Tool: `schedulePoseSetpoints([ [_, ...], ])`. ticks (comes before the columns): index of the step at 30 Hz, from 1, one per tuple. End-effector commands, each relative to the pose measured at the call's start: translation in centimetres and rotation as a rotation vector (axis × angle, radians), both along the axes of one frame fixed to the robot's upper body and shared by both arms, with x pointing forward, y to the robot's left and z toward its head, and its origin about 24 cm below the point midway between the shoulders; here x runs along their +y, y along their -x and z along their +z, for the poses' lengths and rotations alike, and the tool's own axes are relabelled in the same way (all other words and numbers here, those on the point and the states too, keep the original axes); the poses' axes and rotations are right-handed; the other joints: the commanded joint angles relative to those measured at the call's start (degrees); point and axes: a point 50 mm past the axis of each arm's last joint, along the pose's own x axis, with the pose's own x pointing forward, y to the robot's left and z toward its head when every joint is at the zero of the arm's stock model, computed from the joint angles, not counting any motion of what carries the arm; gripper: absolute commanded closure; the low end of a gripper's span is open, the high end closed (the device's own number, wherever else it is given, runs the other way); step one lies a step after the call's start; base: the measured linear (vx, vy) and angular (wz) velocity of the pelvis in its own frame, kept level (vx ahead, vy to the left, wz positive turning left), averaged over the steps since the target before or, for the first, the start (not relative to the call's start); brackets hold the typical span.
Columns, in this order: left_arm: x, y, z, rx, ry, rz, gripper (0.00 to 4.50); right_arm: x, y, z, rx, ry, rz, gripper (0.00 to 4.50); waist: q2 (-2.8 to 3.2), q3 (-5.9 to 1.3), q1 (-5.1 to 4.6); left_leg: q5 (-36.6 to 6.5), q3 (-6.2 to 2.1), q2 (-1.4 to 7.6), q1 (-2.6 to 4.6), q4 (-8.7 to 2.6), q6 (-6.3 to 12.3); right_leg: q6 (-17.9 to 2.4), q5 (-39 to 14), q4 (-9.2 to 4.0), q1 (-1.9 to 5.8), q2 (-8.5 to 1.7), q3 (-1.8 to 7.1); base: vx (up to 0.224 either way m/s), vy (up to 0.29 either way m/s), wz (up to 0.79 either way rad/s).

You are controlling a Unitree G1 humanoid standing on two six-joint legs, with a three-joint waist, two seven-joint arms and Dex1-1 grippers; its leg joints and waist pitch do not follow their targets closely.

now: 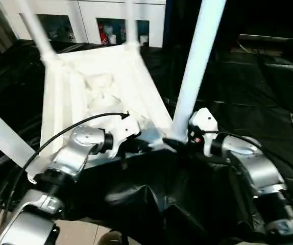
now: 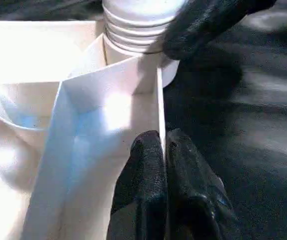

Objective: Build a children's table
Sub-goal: Rotate leg to tighten

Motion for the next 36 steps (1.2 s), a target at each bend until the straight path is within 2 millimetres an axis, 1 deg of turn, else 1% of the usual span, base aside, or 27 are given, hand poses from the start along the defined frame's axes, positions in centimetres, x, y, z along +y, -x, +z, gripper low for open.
schedulePoseSetpoints([
  [1,-1.2,0.9,0.8,0.012,0.067,-0.134,4.5,0.5,0.9,-0.1,0.047,-0.003,0.1,0.63,-0.72,-4.07,0.1,-5.1,-1.42,4.27,1.04,-3.08,7.06,-15.1,3.6,-3.06,2.62,-5.28,2.75,0.0,0.0,0.0],
  [3,-0.9,1.1,0.8,0.021,0.065,-0.145,4.5,0.4,1.1,0.0,0.063,0.002,0.122,0.63,-0.78,-4.1,0.15,-4.8,-1.35,4.21,0.98,-3.03,7.24,-15.2,3.4,-3.07,2.56,-5.25,2.72,0.0,0.0,0.0],
  [4,-0.6,1.1,0.8,0.021,0.061,-0.143,4.5,0.4,1.3,-0.2,0.073,0.014,0.137,0.78,-1.0,-4.23,0.19,-4.6,-1.31,4.2,0.99,-2.98,7.22,-15.3,3.1,-3.07,2.61,-5.26,2.72,0.0,0.0,0.0],
  [5,-0.6,1.1,0.8,0.023,0.058,-0.14,4.5,0.4,1.3,-0.3,0.075,0.02,0.141,0.78,-0.94,-4.25,0.26,-4.5,-1.33,4.17,0.98,-2.95,7.18,-15.4,3.0,-2.99,2.59,-5.25,2.68,0.0,0.0,0.0],
  [7,-0.4,1.1,0.7,0.021,0.05,-0.136,4.5,0.5,1.4,-0.3,0.078,0.022,0.146,0.99,-0.9,-4.28,0.24,-4.0,-1.31,4.14,1.03,-2.89,7.1,-15.4,3.1,-2.98,2.47,-5.24,2.71,0.0,0.0,0.0],
  [9,-0.4,1.1,0.6,0.022,0.047,-0.134,4.5,0.7,1.4,-0.3,0.086,0.013,0.151,1.12,-1.25,-4.47,0.26,-3.5,-1.28,4.1,1.0,-2.81,7.13,-15.4,3.3,-2.88,2.61,-5.23,2.68,0.0,0.0,0.0],
  [10,-0.4,1.1,0.6,0.023,0.048,-0.134,4.5,0.7,1.5,-0.3,0.088,0.012,0.152,1.23,-1.15,-4.51,0.35,-2.9,-1.29,4.06,0.96,-2.71,7.3,-15.4,3.9,-2.74,2.59,-5.23,2.7,0.0,0.0,0.0],
  [11,-0.4,1.1,0.6,0.024,0.048,-0.135,4.5,0.7,1.5,-0.3,0.09,0.011,0.153,1.23,-1.28,-4.58,0.35,-2.6,-1.25,4.03,0.95,-2.64,7.41,-15.4,4.2,-2.7,2.61,-5.2,2.7,0.0,0.0,0.0],
  [12,-0.4,1.1,0.6,0.022,0.048,-0.128,4.5,0.8,1.5,-0.4,0.092,0.01,0.149,1.47,-1.48,-4.6,0.35,-2.3,-1.2,4.01,0.93,-2.58,7.62,-15.4,4.7,-2.61,2.56,-5.16,2.68,0.0,0.0,0.0],
  [16,-0.4,1.1,0.5,0.02,0.056,-0.107,4.5,1.2,1.4,-0.8,0.096,-0.015,0.115,1.67,-1.37,-4.92,0.43,-1.2,-1.25,4.0,0.67,-2.11,8.02,-15.5,6.2,-2.13,2.4,-5.17,2.7,0.0,0.0,0.0],
  [18,-0.6,1.0,0.4,0.012,0.055,-0.085,4.5,1.4,1.2,-1.1,0.089,-0.039,0.058,1.75,-1.23,-4.75,0.34,-2.0,-1.23,3.95,0.55,-2.08,7.64,-15.5,5.2,-2.22,2.17,-5.07,2.68,0.0,0.0,0.0],
  [20,-0.6,0.8,0.3,0.007,0.05,-0.061,4.5,1.6,0.8,-1.3,0.078,-0.051,-0.006,1.76,-1.19,-4.52,0.09,-4.5,-1.29,3.98,0.62,-2.37,6.37,-15.2,1.2,-2.68,2.11,-5.16,2.68,0.0,0.0,0.0],
  [21,-0.8,0.4,0.2,-0.004,0.046,-0.012,4.5,1.8,0.3,-1.6,0.061,-0.058,-0.091,1.77,-1.17,-4.46,-0.03,-5.3,-1.34,4.01,0.62,-2.48,5.74,-15.1,-0.3,-2.78,2.14,-5.18,2.68,0.0,0.0,0.0],
  [22,-1.1,-0.1,0.3,-0.014,0.057,0.045,4.5,1.9,-0.4,-1.9,0.067,-0.076,-0.204,1.78,-0.9,-4.33,-0.52,-7.4,-1.39,3.99,0.74,-2.76,3.67,-14.7,-4.1,-3.14,1.98,-5.16,2.77,0.0,0.0,0.0],
  [23,-1.1,-0.2,0.3,-0.015,0.06,0.054,4.5,2.0,-0.4,-2.0,0.069,-0.08,-0.219,1.78,-0.93,-4.29,-0.68,-8.0,-1.4,3.95,0.83,-2.86,3.12,-14.5,-5.3,-3.38,1.94,-5.21,2.8,0.0,0.0,0.0],
  [24,-2.0,-1.1,0.6,-0.033,0.084,0.152,4.5,2.5,-1.4,-2.6,0.093,-0.122,-0.397,1.78,-0.88,-4.23,-0.91,-8.8,-1.48,3.92,0.79,-2.99,2.01,-14.2,-6.7,-3.38,2.01,-5.25,2.81,-0.062,0.008,-0.05],
  [25,-2.4,-1.3,0.7,-0.037,0.089,0.171,4.5,2.6,-1.6,-2.7,0.104,-0.131,-0.44,1.78,-0.91,-4.06,-1.21,-10.7,-1.48,3.83,1.02,-3.22,0.82,-13.8,-9.8,-3.85,1.7,-5.21,2.88,0.0,0.0,0.0],
  [27,-3.6,-1.9,1.0,-0.054,0.112,0.238,4.5,3.2,-2.3,-3.2,0.136,-0.155,-0.567,1.78,-0.87,-4.14,-1.31,-11.4,-1.53,3.81,1.13,-3.26,-0.12,-13.1,-11.2,-4.0,1.74,-5.33,3.01,0.0,0.0,0.0],
  [28,-5.0,-2.3,1.4,-0.062,0.149,0.277,4.5,4.2,-2.7,-3.4,0.137,-0.154,-0.641,1.78,-0.92,-3.97,-1.54,-11.7,-1.36,3.74,1.18,-3.3,-0.4,-12.9,-11.4,-4.2,1.46,-5.21,3.15,0.0,0.0,0.0],
  [29,-5.5,-2.3,1.5,-0.068,0.16,0.279,4.5,4.6,-2.8,-3.4,0.132,-0.158,-0.637,1.78,-0.93,-4.06,-1.51,-11.4,-1.42,3.67,1.11,-3.28,-0.61,-12.8,-11.1,-4.15,1.59,-5.26,3.13,0.0,0.0,0.0],
  [30,-5.7,-2.3,1.6,-0.07,0.166,0.279,4.5,4.8,-2.8,-3.4,0.13,-0.16,-0.635,1.78,-0.93,-4.28,-1.34,-10.2,-1.42,3.68,1.09,-3.19,-0.35,-12.6,-9.0,-3.99,1.79,-5.27,3.12,0.0,0.0,0.0],
  [31,-6.7,-2.2,1.9,-0.078,0.188,0.265,4.5,5.7,-2.8,-3.2,0.126,-0.18,-0.604,1.22,-1.02,-4.4,-1.31,-8.6,-1.36,3.64,0.85,-3.05,0.44,-12.5,-5.4,-3.71,2.0,-5.15,3.11,0.0,0.0,0.0],
  [32,-6.9,-2.1,1.9,-0.078,0.195,0.255,4.5,6.0,-2.8,-3.1,0.125,-0.186,-0.596,1.08,-0.99,-4.52,-1.23,-7.6,-1.28,3.59,0.87,-2.92,1.01,-12.5,-3.3,-3.56,2.06,-5.09,3.1,0.0,0.0,0.0],
  [33,-7.2,-2.0,1.9,-0.078,0.2,0.245,4.5,6.3,-2.7,-3.0,0.122,-0.186,-0.574,1.08,-1.04,-4.75,-1.04,-5.1,-1.23,3.51,0.74,-2.66,2.47,-12.9,1.3,-3.08,2.21,-5.03,3.07,0.0,0.0,0.0],
  [34,-7.4,-1.9,2.0,-0.08,0.203,0.234,4.5,6.6,-2.7,-2.9,0.116,-0.186,-0.549,1.08,-1.09,-4.76,-0.95,-3.7,-1.18,3.43,0.62,-2.52,3.81,-13.2,4.1,-2.86,2.21,-4.93,2.98,0.0,0.0,0.0],
  [35,-7.5,-1.7,1.9,-0.078,0.204,0.216,4.5,6.9,-2.7,-2.7,0.101,-0.182,-0.537,1.02,-1.13,-4.76,-0.91,-3.5,-1.17,3.42,0.62,-2.48,4.32,-13.3,4.7,-2.81,2.21,-4.95,2.96,0.0,0.0,0.0],
  [36,-7.5,-1.6,1.8,-0.076,0.202,0.209,4.5,6.9,-2.7,-2.6,0.091,-0.175,-0.53,0.73,-1.11,-4.67,-0.79,-3.8,-1.16,3.44,0.62,-2.5,4.77,-13.4,4.2,-2.94,2.2,-5.03,2.92,0.0,0.0,0.0],
])
